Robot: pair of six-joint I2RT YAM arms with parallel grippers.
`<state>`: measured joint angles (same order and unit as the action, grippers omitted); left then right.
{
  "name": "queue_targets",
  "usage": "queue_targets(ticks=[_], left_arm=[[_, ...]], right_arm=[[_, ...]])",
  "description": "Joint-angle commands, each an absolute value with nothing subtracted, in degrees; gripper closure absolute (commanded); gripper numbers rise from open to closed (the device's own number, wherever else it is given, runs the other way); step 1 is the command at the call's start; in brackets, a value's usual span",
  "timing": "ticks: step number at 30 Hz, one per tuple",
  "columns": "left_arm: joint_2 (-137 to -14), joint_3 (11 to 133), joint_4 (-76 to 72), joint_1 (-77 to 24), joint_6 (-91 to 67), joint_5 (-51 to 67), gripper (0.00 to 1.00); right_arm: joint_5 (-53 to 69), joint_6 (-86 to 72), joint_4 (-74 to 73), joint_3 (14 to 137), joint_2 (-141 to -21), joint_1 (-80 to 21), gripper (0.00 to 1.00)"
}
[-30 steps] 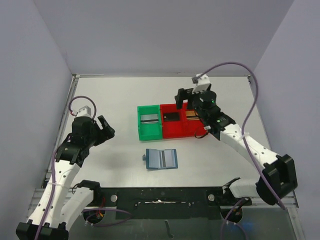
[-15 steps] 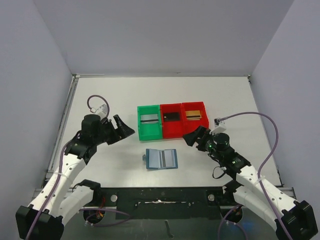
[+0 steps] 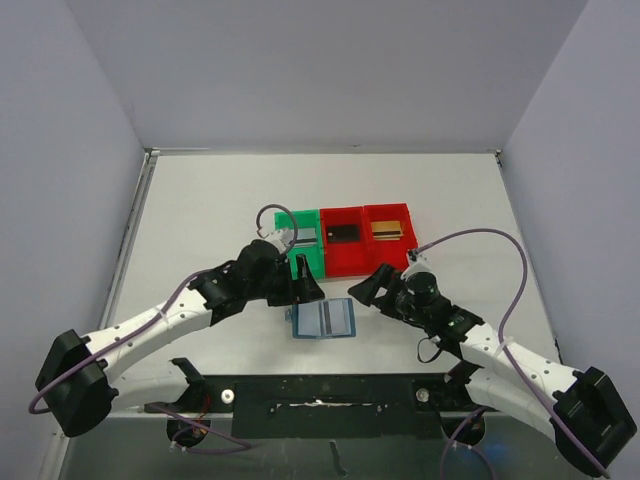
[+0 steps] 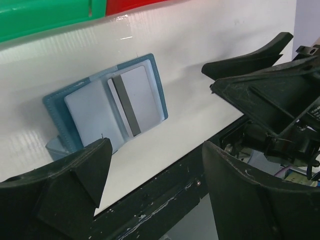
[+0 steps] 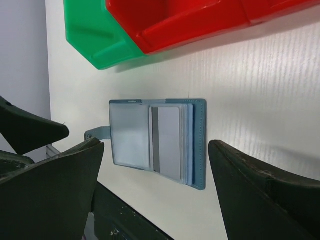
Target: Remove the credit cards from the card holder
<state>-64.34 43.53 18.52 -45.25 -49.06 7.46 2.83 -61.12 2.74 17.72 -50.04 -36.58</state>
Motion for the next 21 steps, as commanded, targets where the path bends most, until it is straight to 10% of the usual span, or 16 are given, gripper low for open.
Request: queue_targets(ticks=[1,13,21], left_arm=[[-67.1,44.1,11.1,-47.6,-52.9,5.2,0.28],[-69.5,41.4,6.6,-48.3,-55.2,6.7,0.29],[-71.9,39.8,5.8,-48.3,-57.0,6.7,0.33]], right_arm=[[1.9,-64.2,8.6,17.4,-52.0,-39.0,0.09],[7.9,-75.5,26.9,6.4,-50.6,-36.0,0.01],[9.7,-72.0,20.0,11.5,-57.5,-35.7,0.27]])
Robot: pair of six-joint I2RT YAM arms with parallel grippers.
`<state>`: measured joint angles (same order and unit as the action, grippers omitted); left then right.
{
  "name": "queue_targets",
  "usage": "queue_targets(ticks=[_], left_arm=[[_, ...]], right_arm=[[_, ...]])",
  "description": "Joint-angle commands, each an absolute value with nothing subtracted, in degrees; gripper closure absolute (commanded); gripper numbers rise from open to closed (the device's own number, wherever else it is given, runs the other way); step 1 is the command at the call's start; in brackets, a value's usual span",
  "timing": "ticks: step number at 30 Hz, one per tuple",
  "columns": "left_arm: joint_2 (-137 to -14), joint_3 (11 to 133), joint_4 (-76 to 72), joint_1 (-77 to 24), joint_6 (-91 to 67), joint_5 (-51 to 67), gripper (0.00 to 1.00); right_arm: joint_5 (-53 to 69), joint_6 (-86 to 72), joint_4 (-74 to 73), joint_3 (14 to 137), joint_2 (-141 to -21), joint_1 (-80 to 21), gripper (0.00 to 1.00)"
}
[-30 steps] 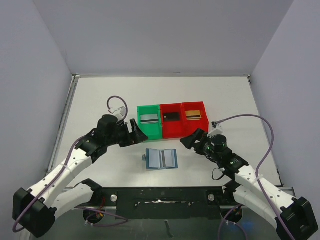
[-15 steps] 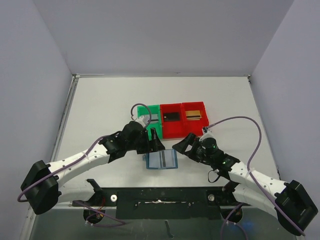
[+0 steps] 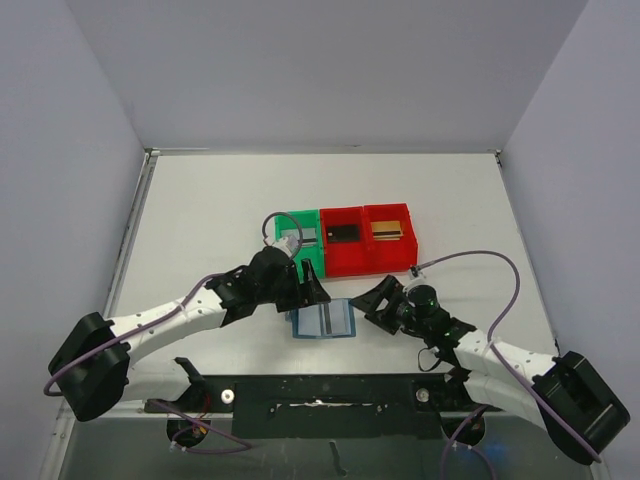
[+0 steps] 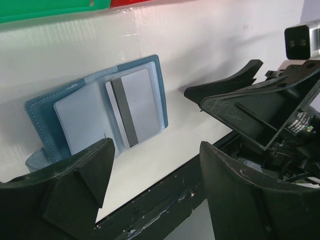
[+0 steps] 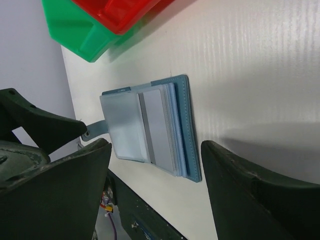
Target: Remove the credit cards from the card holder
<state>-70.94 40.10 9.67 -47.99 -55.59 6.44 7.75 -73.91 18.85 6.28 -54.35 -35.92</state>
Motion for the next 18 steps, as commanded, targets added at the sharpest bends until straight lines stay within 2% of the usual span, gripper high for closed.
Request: queue_targets(ticks=[1,6,15,18], left_arm=[[-72.3,39.6,5.7,-48.3,-57.3,6.7,0.34],[-74.5,39.5,5.9,-48.4,-58.2,6.9,0.4],[-77.5,39.3,4.2,-48.9,-59.5,7.6,0.46],[-78.4,39.3,4.0,-48.8,-59.6,7.9,0.48]], right_arm=[[10.3,-71.4,19.8,12.6,-59.0,-35.9,0.32],[12.4,-69.0,19.7,16.4,-64.6,-36.3,0.5],[13.2,-66.9,16.9,20.8,-71.3,-38.0,0.67],[13.7,-66.8,16.7,21.0,-72.9,-38.1,0.69]])
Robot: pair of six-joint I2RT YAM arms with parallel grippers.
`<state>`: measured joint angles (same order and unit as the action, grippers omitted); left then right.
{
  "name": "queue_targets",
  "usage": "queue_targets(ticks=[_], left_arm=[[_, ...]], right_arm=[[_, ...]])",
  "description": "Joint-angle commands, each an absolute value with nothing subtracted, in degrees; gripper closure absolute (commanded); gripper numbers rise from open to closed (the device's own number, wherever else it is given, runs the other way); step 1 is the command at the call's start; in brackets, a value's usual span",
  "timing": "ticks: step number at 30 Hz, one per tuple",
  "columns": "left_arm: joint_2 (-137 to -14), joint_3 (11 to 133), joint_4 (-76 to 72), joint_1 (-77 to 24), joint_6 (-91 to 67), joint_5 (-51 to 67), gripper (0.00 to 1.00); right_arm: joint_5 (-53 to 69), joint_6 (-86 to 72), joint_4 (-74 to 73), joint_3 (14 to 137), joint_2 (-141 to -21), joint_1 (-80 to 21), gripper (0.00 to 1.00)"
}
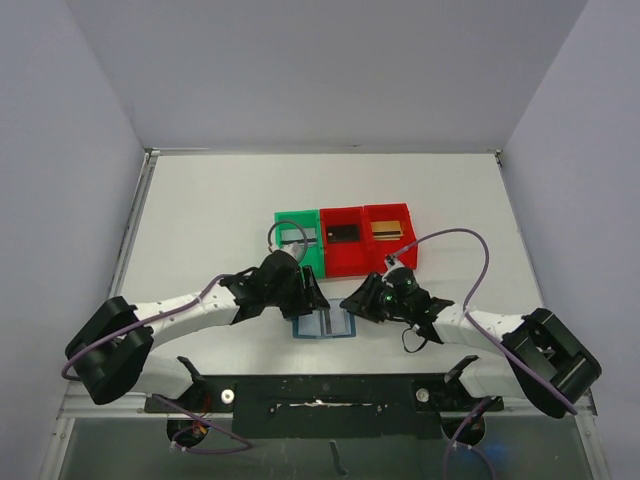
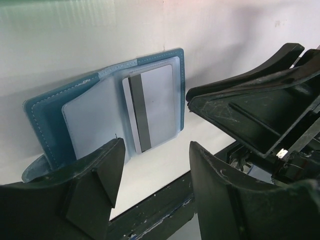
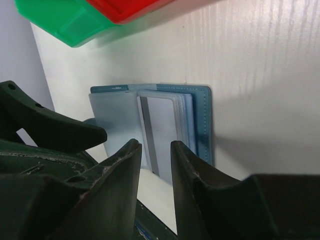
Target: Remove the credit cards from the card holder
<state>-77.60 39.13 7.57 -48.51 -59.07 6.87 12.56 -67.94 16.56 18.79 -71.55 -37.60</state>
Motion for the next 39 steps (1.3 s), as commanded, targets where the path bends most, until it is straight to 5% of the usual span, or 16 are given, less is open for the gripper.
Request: queue_targets(ticks=[1,23,36,39], left_arm=[[-78.9,39.2,3.9,-48.8,-59.7,8.0,0.48],[-87.7,34.2,-3.7,-49.3,-63.5,7.7,0.67],[-86.2,33.2,-2.6,-49.3,-64.4,4.4,1.0],[-85.9,33.1,-2.0,-49.4,-64.6,4.2,1.0]], right_arm=[[13.9,-66.7,16.5,21.2,-73.5,-38.1,0.7],[14.6,-65.9,13.4,22.9,-80.2,-38.1,0.82],[14.5,-65.3,11.8,23.5,-80.2,-38.1,0.84],[14.4,-65.1,11.3,23.8,-80.2,-38.1,0.84]])
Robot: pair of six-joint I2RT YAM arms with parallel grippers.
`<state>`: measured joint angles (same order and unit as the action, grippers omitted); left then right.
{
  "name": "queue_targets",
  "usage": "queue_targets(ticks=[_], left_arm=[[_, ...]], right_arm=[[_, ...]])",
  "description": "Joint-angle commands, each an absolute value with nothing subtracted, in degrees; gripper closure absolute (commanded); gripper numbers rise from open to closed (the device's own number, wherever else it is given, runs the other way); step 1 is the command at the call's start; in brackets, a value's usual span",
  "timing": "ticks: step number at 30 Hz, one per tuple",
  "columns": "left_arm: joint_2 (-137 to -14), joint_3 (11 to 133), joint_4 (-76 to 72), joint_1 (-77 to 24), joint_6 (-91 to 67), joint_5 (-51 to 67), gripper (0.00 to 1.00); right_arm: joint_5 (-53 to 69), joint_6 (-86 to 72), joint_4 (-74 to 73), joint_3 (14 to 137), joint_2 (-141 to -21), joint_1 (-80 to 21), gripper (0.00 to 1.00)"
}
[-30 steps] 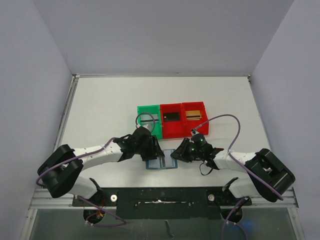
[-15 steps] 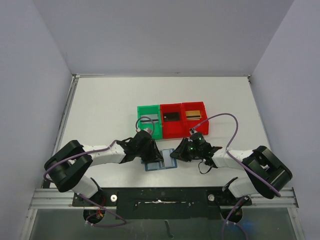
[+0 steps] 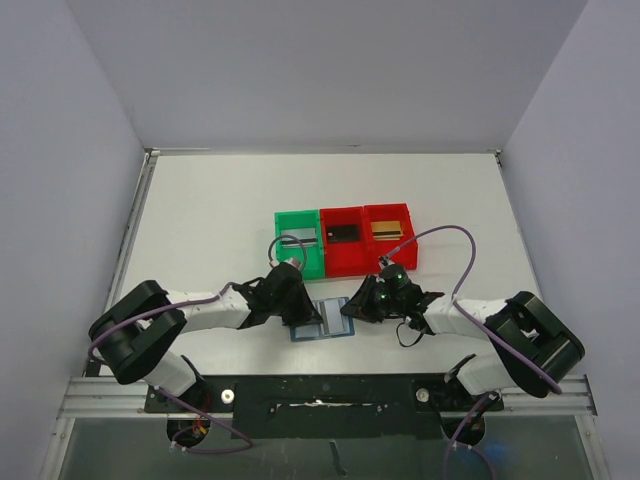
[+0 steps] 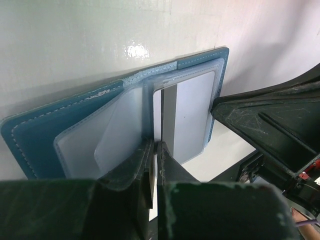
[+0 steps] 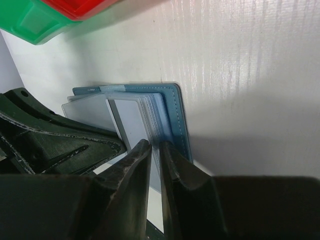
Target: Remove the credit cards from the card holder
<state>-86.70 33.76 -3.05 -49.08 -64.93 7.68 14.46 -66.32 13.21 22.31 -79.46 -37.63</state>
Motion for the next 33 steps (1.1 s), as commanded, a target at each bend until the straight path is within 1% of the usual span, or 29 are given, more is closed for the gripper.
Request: queue_targets(ticks=[1,13,22,25,28,33], left_arm=[[-85.8,33.1,-1.6,-49.4,-64.6,4.0,1.0],[-83.8,32.9,1.4,-49.4,-64.2,1.7,1.0],[-82.6,32.8,2.0,-49.3,-64.1,1.3,1.0],[-82.2,32.8,2.1,-49.4,-64.0,1.2,1.0],[-82.0,32.8,2.3,-49.3,-64.0,1.2,1.0],[-81.4,32.7,2.7,-49.4,-63.8,1.2,1.0]], right_arm=[[14.3,-65.0,11.1,23.9,-80.1,-38.1,0.84],[12.8,-63.3,7.3,25.5,-77.5,-38.0,0.84],[14.1,-61.6,8.9,26.6,-73.2,-38.6,0.78],[15.7,-61.1,11.1,27.4,-74.1,-39.9,0.77],[16.3,-60.6,11.7,29.3,-77.5,-41.5,0.76],[13.0,-62.2,8.3,30.7,-81.7,-42.4,0.77]])
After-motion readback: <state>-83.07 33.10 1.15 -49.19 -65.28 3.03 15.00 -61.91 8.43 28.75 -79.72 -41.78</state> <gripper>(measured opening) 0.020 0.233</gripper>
